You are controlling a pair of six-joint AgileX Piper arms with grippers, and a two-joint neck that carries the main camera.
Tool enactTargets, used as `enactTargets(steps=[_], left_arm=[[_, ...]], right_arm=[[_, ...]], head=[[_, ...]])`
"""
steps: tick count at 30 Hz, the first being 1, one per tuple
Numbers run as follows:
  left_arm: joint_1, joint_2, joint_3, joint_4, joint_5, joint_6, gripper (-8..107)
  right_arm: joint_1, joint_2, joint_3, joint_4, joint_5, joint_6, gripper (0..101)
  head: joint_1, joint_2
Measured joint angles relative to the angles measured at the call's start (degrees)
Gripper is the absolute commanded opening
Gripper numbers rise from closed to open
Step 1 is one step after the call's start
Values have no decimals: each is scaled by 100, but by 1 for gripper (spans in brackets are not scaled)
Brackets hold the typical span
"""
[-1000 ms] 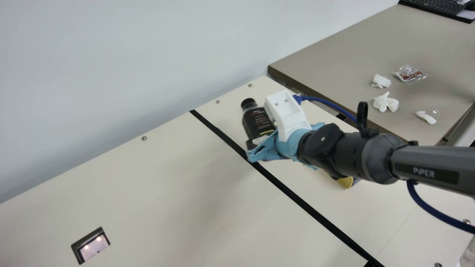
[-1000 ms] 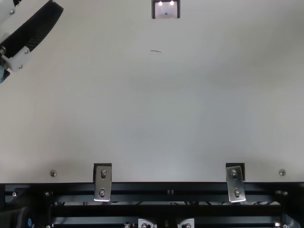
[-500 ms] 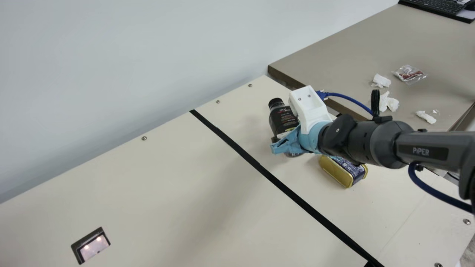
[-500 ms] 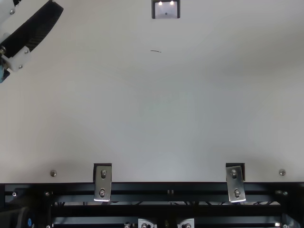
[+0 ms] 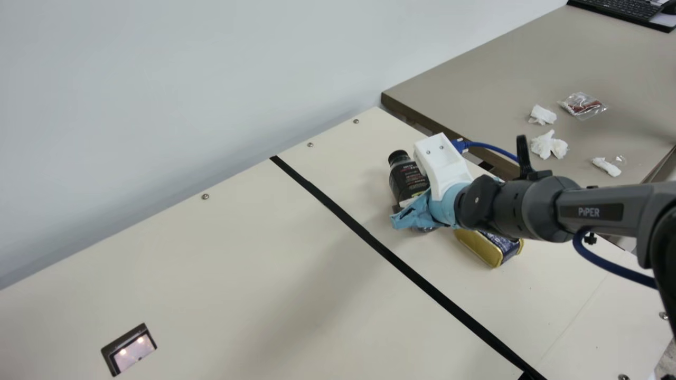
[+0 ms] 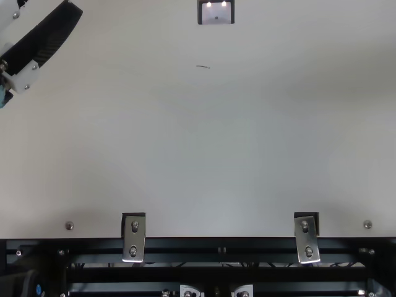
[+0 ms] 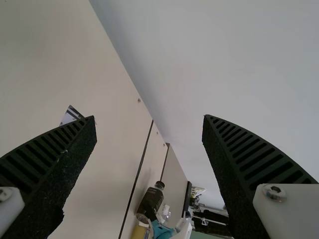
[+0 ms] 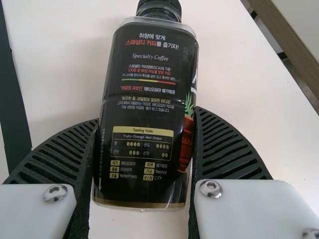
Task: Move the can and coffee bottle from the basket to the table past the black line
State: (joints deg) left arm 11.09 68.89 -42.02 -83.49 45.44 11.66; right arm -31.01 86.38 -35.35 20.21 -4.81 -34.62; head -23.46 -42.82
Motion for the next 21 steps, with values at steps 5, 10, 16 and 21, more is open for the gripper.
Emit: enactTargets(steps=[5, 10, 16, 21], left_arm=[[0, 0, 0, 0, 0, 0, 90], [0, 0, 0, 0, 0, 0, 90], [0, 0, 0, 0, 0, 0, 90], [0, 0, 0, 0, 0, 0, 90]], right_arm=[[-12, 34, 40, -349, -58, 349, 0], [-35, 58, 87, -667, -110, 668, 0], [-52, 67, 111, -1011, -122, 1023, 101], [-92, 41, 135, -1226, -134, 1252, 101]], head=[[29, 0], [0, 0], [29, 0], [0, 0]])
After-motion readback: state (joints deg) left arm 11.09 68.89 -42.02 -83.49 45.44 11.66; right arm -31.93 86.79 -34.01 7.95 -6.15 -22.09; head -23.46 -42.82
